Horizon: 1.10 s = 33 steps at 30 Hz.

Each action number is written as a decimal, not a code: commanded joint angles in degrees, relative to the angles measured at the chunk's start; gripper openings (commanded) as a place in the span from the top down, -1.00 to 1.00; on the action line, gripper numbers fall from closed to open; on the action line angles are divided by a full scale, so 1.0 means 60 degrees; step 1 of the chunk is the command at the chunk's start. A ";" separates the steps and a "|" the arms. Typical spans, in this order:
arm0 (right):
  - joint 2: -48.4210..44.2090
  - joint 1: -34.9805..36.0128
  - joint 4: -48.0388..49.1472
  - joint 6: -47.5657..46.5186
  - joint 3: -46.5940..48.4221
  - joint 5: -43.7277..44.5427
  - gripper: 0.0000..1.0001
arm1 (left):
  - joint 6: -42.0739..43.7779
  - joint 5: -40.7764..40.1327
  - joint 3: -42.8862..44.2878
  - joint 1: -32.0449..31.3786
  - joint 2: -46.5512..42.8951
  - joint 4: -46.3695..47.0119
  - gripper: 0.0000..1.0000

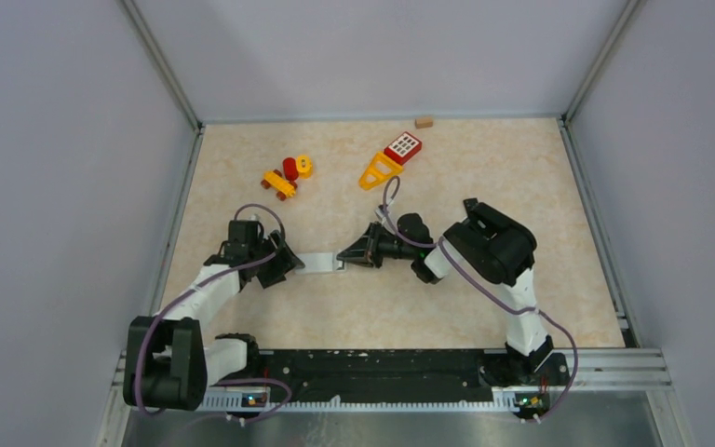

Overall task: Load the batteries into the remote control
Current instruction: Load the battery cover into the remote control.

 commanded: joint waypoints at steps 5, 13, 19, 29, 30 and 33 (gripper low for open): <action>0.0439 -0.0088 0.1295 0.0326 0.0396 -0.0136 1.00 | 0.0181 -0.0084 0.0057 0.0057 0.0149 0.0262 -0.23; 0.0493 -0.0141 0.0413 0.0133 0.0380 -0.0026 1.00 | 0.0224 -0.0066 0.0098 0.0057 0.0290 0.0218 -0.14; 0.0328 -0.0186 0.0101 0.0056 0.0207 0.0107 1.00 | 0.0226 -0.0087 0.0118 0.0057 0.0305 0.0203 -0.12; 0.0163 -0.0221 0.0371 0.0128 -0.0084 0.0126 1.00 | 0.0211 -0.0113 0.0110 0.0057 0.0394 0.0213 0.02; 0.0146 -0.0221 0.0376 0.0126 -0.0092 0.0126 1.00 | 0.0211 -0.0086 0.0117 0.0057 0.0415 0.0217 0.02; 0.0216 -0.0221 0.0312 0.0061 -0.0005 0.0066 1.00 | 0.0213 0.0018 0.0140 0.0057 0.0467 0.0232 0.04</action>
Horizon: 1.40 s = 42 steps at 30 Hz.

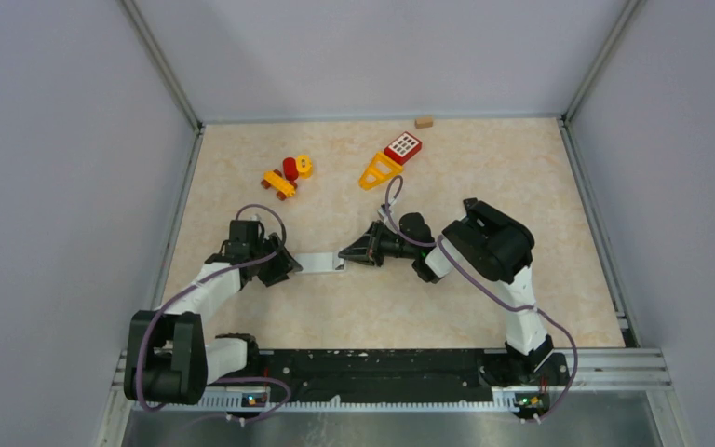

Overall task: Load the batteries into the remote control
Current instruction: Load the battery cover into the remote control.

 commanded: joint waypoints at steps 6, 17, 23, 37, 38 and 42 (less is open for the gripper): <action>0.0163 0.0046 -0.0042 -0.0253 0.0099 -0.0033 1.00 | 0.0102 0.0055 0.0114 0.0057 0.0169 0.0145 0.05; 0.0316 0.0093 0.0161 -0.0562 0.0151 -0.0458 0.99 | 0.0124 0.0230 0.0118 0.0057 0.0227 0.0202 0.08; 0.0403 0.0093 0.0176 -0.0625 0.0300 -0.0573 0.92 | 0.0118 0.0260 0.0125 0.0057 0.0241 0.0204 0.08; -0.0419 0.0047 -0.1809 -0.1097 0.0364 0.0011 0.48 | 0.0146 0.0231 0.0140 0.0053 0.0141 0.0094 0.05; -0.0474 0.0017 -0.1881 -0.1129 0.0376 0.0022 0.44 | 0.0146 0.0231 0.0140 0.0057 0.0135 0.0091 0.05; -0.0748 -0.0037 -0.2363 -0.1249 0.0411 0.0104 0.25 | 0.0146 0.0217 0.0140 0.0057 0.0124 0.0086 0.04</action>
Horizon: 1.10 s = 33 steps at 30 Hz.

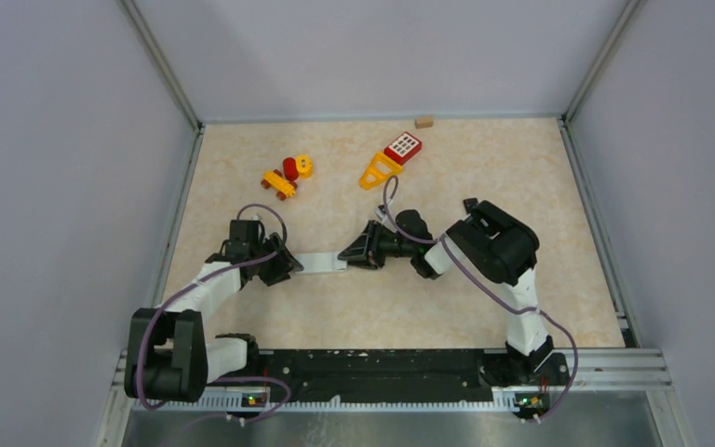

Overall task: Load the batteries into the remote control
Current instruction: Load the battery cover into the remote control.

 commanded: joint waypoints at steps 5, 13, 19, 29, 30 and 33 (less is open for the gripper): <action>-0.0982 -0.0083 -0.2065 -0.1004 0.0400 0.0447 0.19 | 0.0117 -0.0100 0.0137 0.0057 -0.0019 -0.0062 0.03; -0.1261 -0.0083 -0.4704 -0.2268 0.1221 0.0979 0.18 | 0.0117 -0.0248 0.0176 0.0057 -0.0126 -0.0134 -0.18; -0.1236 0.0010 -0.6256 -0.3133 0.1956 0.1467 0.29 | 0.0124 -0.0493 0.0211 0.0072 -0.0216 -0.0206 -0.23; -0.1385 0.0136 -0.6926 -0.3554 0.2083 0.1851 0.56 | -0.0043 -0.0211 0.0304 0.0072 0.0202 0.0188 -0.12; -0.1411 0.0149 -0.6940 -0.3587 0.2099 0.1880 0.56 | -0.0057 -0.0167 0.0290 0.0072 0.0213 0.0217 -0.11; -0.1480 0.0201 -0.6959 -0.3633 0.2132 0.2001 0.48 | -0.0062 -0.0130 0.0279 0.0072 0.0222 0.0259 -0.11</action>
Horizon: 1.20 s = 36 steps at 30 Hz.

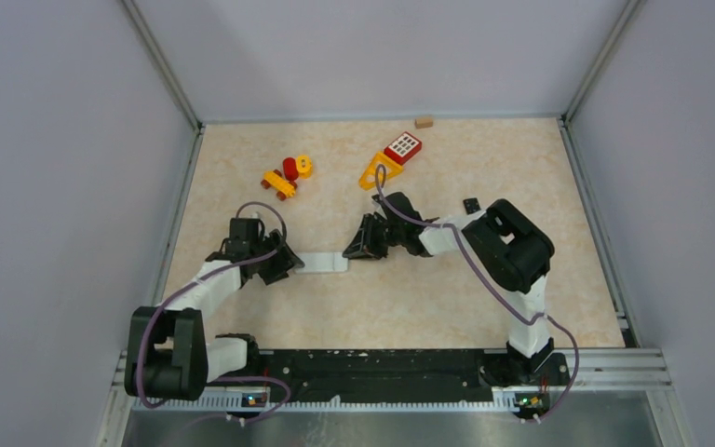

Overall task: Load the batteries into the remote control
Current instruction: Load the battery cover into the remote control.

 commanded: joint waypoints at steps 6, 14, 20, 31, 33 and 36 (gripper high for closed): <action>-0.0856 0.0188 -0.0533 -0.0550 0.0118 0.0850 0.16 | -0.0022 -0.0209 0.0233 0.0064 0.0169 0.0207 -0.13; -0.1077 0.0492 -0.1654 -0.1014 0.0408 0.1390 0.23 | -0.0048 -0.0344 0.0347 0.0064 0.0425 0.0510 -0.11; -0.0963 0.0667 -0.2080 -0.1123 0.0620 0.1794 0.52 | 0.0011 -0.0474 0.0478 0.0064 0.0456 0.0529 0.02; -0.0463 0.0899 -0.2133 -0.0746 0.1090 0.1667 0.70 | 0.0022 0.0531 0.0116 0.0064 0.0850 0.1133 0.29; -0.0360 0.1005 -0.2051 -0.0593 0.1155 0.1674 0.71 | -0.0024 0.0766 0.0002 0.0063 0.0884 0.1255 0.35; -0.0172 0.1183 -0.1954 -0.0255 0.1231 0.1856 0.74 | -0.0186 0.1246 -0.0255 0.0050 0.0923 0.1522 0.42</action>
